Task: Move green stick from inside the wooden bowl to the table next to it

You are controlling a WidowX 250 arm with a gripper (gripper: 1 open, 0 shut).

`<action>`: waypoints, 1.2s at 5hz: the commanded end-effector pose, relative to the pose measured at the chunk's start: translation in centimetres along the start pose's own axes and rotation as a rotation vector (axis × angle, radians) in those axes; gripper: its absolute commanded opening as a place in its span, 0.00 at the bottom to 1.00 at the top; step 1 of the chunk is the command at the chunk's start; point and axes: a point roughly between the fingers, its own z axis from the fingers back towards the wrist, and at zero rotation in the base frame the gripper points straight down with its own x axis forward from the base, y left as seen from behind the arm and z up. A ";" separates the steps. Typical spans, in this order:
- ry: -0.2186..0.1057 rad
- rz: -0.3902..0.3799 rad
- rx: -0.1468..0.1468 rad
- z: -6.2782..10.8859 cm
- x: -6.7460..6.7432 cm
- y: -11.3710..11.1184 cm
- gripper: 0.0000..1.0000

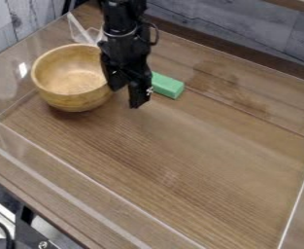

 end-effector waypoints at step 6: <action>0.013 0.031 0.073 -1.4 -1.0 3.7 1.00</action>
